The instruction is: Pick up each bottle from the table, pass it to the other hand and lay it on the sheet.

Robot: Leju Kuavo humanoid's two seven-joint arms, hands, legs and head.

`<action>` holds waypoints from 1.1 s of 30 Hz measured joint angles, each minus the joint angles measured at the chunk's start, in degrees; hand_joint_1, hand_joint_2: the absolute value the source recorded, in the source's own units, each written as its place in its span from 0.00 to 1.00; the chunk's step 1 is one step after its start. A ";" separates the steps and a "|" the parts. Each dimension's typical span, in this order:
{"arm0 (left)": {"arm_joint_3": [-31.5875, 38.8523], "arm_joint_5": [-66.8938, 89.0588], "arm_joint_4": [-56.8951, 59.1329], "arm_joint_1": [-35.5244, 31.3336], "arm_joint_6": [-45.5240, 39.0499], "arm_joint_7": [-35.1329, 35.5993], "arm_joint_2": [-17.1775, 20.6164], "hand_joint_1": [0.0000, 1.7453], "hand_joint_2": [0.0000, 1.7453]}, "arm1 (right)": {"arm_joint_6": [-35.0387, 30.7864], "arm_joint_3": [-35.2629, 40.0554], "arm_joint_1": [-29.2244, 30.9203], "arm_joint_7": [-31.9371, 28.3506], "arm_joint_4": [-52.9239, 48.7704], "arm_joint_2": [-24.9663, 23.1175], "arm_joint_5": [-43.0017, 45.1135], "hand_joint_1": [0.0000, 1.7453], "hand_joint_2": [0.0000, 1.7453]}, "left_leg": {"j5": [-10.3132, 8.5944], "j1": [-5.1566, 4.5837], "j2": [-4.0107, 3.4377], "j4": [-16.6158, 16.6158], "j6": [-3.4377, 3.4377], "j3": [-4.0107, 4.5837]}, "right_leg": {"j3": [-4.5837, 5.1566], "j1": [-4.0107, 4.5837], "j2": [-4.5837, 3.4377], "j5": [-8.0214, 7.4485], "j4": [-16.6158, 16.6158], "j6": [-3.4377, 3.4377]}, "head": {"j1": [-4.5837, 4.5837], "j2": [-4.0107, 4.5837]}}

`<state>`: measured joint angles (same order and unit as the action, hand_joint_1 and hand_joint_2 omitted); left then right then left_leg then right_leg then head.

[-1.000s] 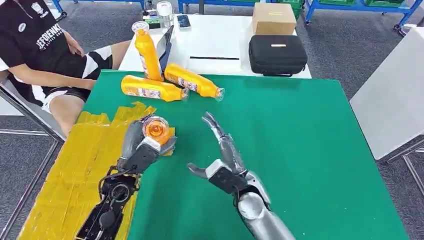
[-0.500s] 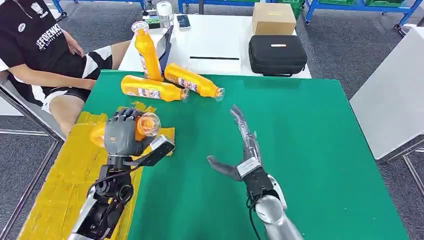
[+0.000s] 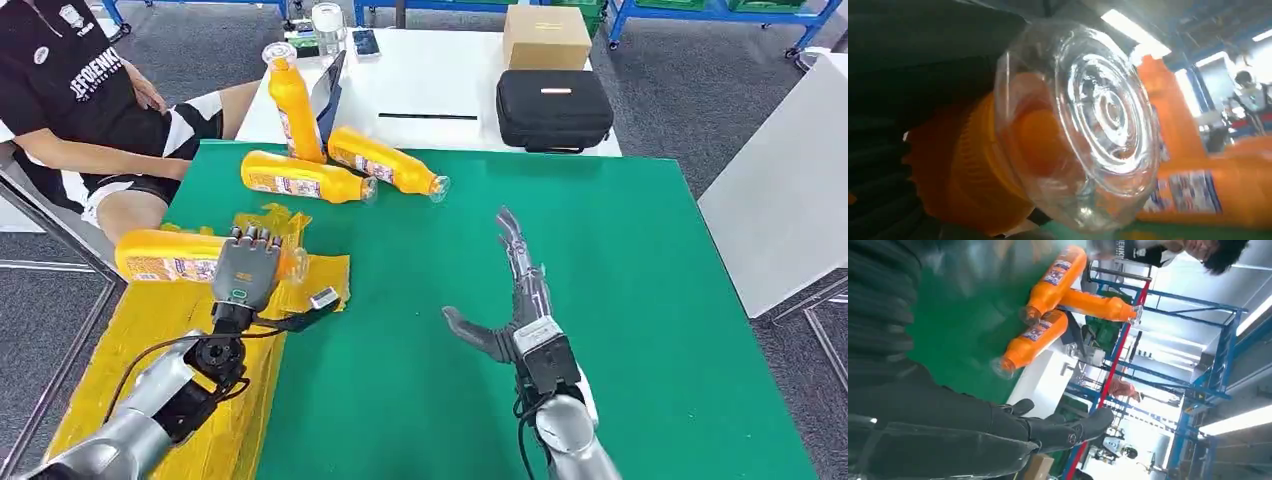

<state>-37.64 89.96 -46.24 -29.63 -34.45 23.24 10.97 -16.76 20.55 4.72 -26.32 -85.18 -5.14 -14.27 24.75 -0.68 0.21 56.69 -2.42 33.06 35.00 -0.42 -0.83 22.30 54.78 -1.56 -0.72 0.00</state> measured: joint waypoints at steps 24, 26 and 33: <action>17.11 -9.35 10.00 3.12 -5.64 -26.27 -8.56 0.00 1.00 | 0.76 -0.59 -0.40 0.59 0.08 0.00 -0.63 0.00 1.00 | 0.01 0.01 0.10 0.00 0.00 0.10 | 0.05 0.01 0.03 0.02 -0.02 0.00 | 0.00 0.00; 18.69 -10.54 9.54 3.38 -5.62 -27.85 -9.31 0.00 1.00 | 0.77 -0.59 -0.39 0.61 0.09 0.00 -0.63 0.00 1.00 | 0.01 0.01 0.08 0.00 0.00 0.10 | 0.05 0.00 0.03 0.01 -0.02 0.00 | 0.02 0.00; 23.86 -20.02 5.89 5.04 -2.91 -36.30 -11.78 0.00 1.00 | 0.72 -0.59 -0.38 0.66 0.48 0.00 -0.74 0.00 1.00 | 0.01 0.01 0.09 0.00 0.00 0.10 | 0.05 0.01 0.03 0.01 -0.02 0.00 | 0.00 0.00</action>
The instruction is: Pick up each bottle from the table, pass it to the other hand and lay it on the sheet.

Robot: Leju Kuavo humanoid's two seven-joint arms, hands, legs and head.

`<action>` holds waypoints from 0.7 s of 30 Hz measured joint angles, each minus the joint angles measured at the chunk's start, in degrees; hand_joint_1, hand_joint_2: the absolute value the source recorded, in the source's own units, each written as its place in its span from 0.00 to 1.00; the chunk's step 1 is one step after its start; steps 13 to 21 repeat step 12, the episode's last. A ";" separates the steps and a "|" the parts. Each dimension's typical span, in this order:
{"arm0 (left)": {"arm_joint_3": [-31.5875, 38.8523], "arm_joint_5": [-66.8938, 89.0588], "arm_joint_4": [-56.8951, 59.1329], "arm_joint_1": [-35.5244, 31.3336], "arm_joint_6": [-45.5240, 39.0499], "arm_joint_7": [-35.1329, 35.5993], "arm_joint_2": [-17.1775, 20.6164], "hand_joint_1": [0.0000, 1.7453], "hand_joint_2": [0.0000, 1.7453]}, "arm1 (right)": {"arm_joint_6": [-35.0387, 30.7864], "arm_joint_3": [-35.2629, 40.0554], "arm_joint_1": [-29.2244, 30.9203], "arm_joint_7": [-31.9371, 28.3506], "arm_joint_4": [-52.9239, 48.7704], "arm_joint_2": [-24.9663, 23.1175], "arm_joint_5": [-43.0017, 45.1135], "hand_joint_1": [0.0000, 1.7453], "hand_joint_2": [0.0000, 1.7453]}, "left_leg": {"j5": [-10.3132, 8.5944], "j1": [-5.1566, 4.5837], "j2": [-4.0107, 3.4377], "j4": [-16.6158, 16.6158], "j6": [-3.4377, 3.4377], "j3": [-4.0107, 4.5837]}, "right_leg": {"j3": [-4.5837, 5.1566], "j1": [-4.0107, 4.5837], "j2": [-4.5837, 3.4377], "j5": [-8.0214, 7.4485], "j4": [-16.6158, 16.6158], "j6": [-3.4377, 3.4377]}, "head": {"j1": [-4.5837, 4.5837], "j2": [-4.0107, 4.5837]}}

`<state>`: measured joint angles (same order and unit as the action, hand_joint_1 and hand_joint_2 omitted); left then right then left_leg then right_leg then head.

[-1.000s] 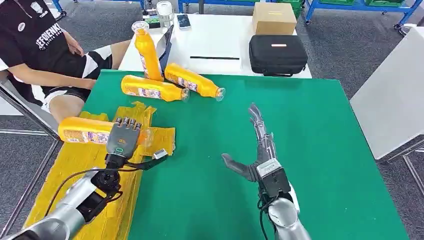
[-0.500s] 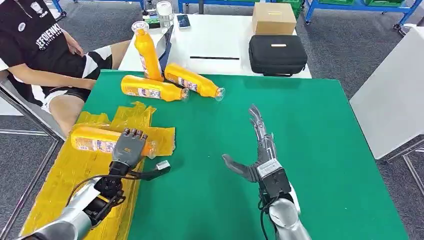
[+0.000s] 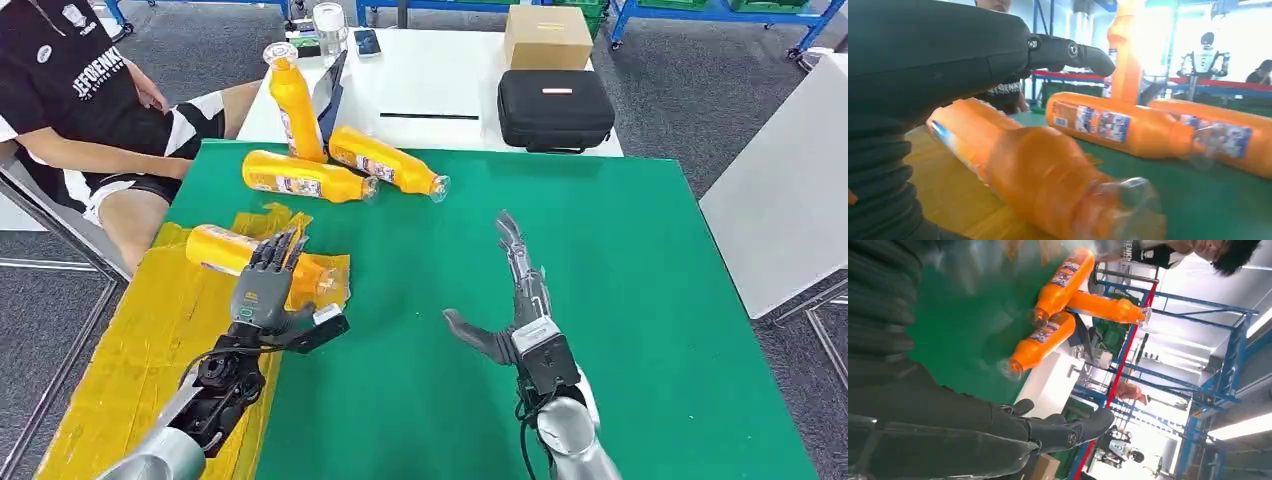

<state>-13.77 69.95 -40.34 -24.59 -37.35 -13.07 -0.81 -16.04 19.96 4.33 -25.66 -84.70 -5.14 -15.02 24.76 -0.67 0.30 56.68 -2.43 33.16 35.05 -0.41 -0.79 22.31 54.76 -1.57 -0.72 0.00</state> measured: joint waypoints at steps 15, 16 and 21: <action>0.87 -33.69 -24.09 8.26 13.78 -16.29 -2.03 0.00 1.00 | -3.96 -0.07 -1.20 -0.61 -0.68 0.35 -1.16 0.00 1.00 | 0.04 -0.01 -0.01 0.00 -0.01 0.02 | 0.02 0.00 -0.01 0.01 -0.01 0.00 | 0.00 0.00; 0.87 -33.69 -24.09 8.26 13.78 -16.29 -2.03 0.00 1.00 | -3.96 -0.07 -1.20 -0.61 -0.68 0.35 -1.16 0.00 1.00 | 0.04 -0.01 -0.01 0.00 -0.01 0.02 | 0.02 0.00 -0.01 0.01 -0.01 0.00 | 0.00 0.00; 0.87 -33.69 -24.09 8.26 13.78 -16.29 -2.03 0.00 1.00 | -3.96 -0.07 -1.20 -0.61 -0.68 0.35 -1.16 0.00 1.00 | 0.04 -0.01 -0.01 0.00 -0.01 0.02 | 0.02 0.00 -0.01 0.01 -0.01 0.00 | 0.00 0.00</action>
